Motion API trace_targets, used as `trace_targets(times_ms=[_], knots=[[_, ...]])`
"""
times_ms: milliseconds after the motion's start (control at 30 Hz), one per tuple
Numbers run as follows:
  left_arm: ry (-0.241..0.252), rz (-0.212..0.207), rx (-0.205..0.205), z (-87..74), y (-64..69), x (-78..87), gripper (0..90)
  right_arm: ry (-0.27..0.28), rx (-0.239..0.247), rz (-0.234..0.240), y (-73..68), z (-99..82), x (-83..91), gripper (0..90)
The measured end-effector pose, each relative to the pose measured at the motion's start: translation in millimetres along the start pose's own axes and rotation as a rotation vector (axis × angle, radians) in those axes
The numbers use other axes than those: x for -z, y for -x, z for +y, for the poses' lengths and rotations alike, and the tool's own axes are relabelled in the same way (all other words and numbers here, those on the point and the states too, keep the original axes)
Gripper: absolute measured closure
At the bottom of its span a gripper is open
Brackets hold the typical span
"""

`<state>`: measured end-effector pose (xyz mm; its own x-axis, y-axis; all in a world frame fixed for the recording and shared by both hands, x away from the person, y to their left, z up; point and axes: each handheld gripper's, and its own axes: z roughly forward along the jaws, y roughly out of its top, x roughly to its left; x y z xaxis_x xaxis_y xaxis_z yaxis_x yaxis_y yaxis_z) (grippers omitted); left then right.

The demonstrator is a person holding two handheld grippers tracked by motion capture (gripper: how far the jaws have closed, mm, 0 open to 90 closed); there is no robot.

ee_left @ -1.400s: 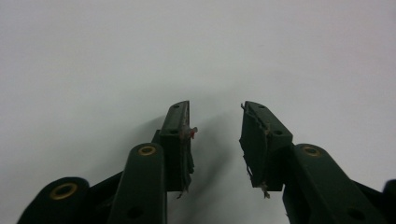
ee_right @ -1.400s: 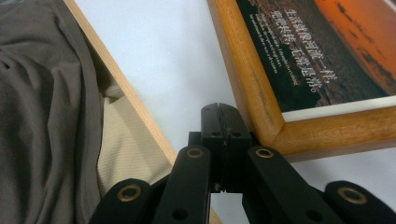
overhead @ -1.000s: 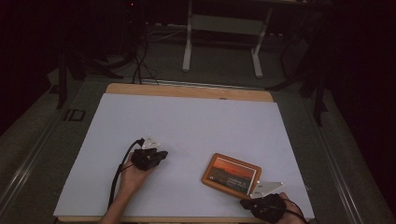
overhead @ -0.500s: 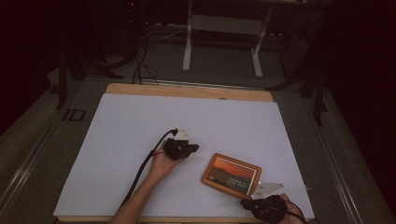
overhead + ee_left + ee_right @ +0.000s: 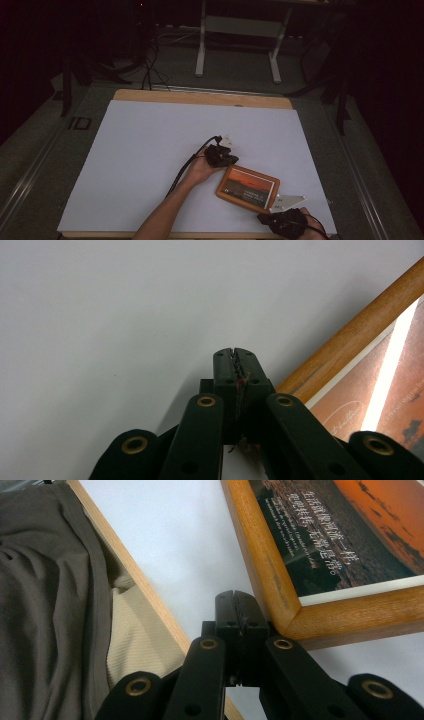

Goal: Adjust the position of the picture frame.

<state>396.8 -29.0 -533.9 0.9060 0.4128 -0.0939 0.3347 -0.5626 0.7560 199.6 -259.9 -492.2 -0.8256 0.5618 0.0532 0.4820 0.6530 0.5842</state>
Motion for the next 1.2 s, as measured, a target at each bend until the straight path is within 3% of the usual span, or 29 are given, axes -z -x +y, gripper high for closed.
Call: trace_targets(times_ms=[133, 233, 367, 467, 700, 800, 933, 1067, 1200], knots=[[-0.021, -0.014, -0.027, -0.9, 4.7, 1.8, 89.9, -0.018, -0.007, -0.003, 1.8, 0.5, -0.3, 90.0], [-0.049, -0.023, -0.051, -3.8, 9.2, 2.4, 89.8, -0.034, -0.017, -0.039, 5.6, 0.4, -0.9, 90.0], [-0.047, -0.027, -0.050, -10.5, 15.4, 8.2, 89.8, -0.034, -0.044, -0.061, 16.0, -1.6, 3.2, 90.0], [-0.034, -0.008, -0.068, -17.6, 21.7, 14.6, 89.8, -0.046, -0.066, -0.086, 24.1, -4.3, 5.3, 90.0], [0.000, 0.010, -0.069, -35.0, 38.2, 28.0, 89.9, -0.057, -0.120, -0.138, 44.7, -3.1, 2.8, 90.0], [0.017, -0.002, -0.065, -44.3, 49.9, 33.7, 89.9, -0.069, -0.137, -0.168, 54.9, -1.5, -0.1, 90.0], [0.031, -0.001, -0.038, -52.7, 61.8, 40.5, 89.9, -0.086, -0.143, -0.195, 65.8, 3.3, -3.9, 90.0], [0.058, -0.022, -0.040, -56.3, 73.7, 50.2, 89.9, -0.104, -0.135, -0.229, 73.9, 9.9, -6.9, 90.0], [0.043, -0.006, -0.062, -52.7, 86.4, 56.1, 89.9, -0.102, -0.143, -0.239, 83.3, 16.4, -11.6, 90.0]])
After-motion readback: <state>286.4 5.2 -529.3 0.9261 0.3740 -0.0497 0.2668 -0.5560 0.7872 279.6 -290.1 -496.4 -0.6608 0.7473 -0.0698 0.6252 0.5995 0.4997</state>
